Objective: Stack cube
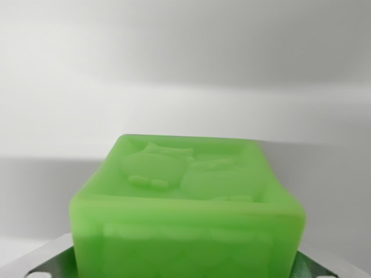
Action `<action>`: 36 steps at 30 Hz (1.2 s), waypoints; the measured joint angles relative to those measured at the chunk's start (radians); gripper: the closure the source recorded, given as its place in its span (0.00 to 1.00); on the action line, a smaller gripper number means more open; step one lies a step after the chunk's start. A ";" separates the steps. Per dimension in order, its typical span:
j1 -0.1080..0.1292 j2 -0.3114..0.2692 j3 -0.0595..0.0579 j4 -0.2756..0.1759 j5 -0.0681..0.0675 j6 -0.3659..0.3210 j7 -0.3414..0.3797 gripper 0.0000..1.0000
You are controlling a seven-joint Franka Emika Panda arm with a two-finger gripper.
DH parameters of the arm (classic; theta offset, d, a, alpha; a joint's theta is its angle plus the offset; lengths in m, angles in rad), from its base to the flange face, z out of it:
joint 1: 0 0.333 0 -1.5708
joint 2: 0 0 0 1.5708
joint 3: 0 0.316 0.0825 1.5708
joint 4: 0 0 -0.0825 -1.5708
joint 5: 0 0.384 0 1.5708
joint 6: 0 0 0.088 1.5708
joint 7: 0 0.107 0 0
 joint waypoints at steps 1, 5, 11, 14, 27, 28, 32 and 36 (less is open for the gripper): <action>0.000 0.000 0.000 0.000 0.000 0.000 0.000 1.00; 0.000 0.000 0.000 0.000 0.000 0.000 0.000 1.00; 0.000 -0.002 0.000 0.000 0.000 -0.002 0.000 1.00; 0.000 -0.009 0.000 -0.002 0.000 -0.006 0.000 1.00; -0.002 -0.085 0.002 -0.021 0.000 -0.059 0.000 1.00; -0.002 -0.093 0.002 -0.023 0.000 -0.065 -0.001 1.00; -0.004 -0.127 0.004 -0.030 0.001 -0.092 -0.001 1.00; -0.005 -0.167 0.006 -0.038 0.003 -0.122 -0.002 1.00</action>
